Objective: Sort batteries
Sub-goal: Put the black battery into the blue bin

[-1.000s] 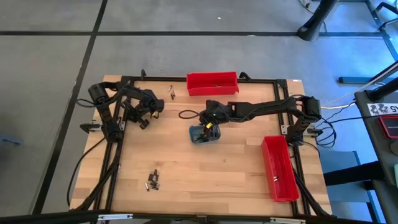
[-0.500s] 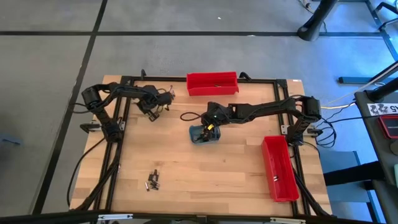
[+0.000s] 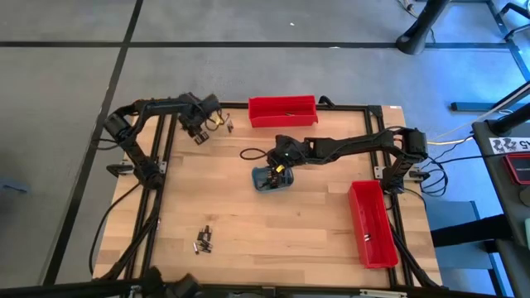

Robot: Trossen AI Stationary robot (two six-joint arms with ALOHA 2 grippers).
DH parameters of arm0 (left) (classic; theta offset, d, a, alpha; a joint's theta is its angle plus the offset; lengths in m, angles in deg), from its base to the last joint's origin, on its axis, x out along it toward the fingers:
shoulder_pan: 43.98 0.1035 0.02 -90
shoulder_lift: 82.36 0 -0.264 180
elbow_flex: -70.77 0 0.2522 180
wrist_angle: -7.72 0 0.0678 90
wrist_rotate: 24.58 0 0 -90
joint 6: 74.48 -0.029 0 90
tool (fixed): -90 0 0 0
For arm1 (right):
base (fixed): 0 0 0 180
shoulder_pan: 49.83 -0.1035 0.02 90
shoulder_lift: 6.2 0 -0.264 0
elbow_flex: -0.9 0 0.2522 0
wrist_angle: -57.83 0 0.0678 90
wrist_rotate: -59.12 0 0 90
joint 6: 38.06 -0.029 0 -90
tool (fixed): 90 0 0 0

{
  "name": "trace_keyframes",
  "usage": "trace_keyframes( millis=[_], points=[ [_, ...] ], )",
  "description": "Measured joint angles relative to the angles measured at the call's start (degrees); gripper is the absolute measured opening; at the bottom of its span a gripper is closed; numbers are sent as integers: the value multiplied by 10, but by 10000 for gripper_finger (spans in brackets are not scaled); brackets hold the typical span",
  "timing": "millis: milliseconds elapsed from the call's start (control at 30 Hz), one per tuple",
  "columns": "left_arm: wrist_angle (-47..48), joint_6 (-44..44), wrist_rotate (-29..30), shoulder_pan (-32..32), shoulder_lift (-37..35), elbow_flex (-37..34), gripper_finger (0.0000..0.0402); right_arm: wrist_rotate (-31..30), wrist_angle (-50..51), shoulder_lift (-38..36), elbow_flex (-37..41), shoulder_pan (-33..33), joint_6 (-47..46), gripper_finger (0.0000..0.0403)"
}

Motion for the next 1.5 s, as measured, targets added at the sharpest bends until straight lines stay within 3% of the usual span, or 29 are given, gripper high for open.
trace_keyframes(
  millis=[200,400,1033,1133,1333,1500],
  points=[
    [-3,-173,-2,38,0,51,205,0,-27,0,0,0,0,106],
    [-4,-307,-47,82,2,61,199,12,-25,0,0,-1,-13,106],
    [-23,-277,-31,95,128,65,179,27,-21,0,0,-7,-71,106],
    [-24,-291,-34,86,126,63,151,28,-21,0,0,-17,-69,106],
    [-21,-272,-25,56,124,61,22,30,-12,-3,0,-43,-41,106],
    [-18,-218,-8,19,118,60,14,12,36,-30,1,-55,-26,106]
  ],
)
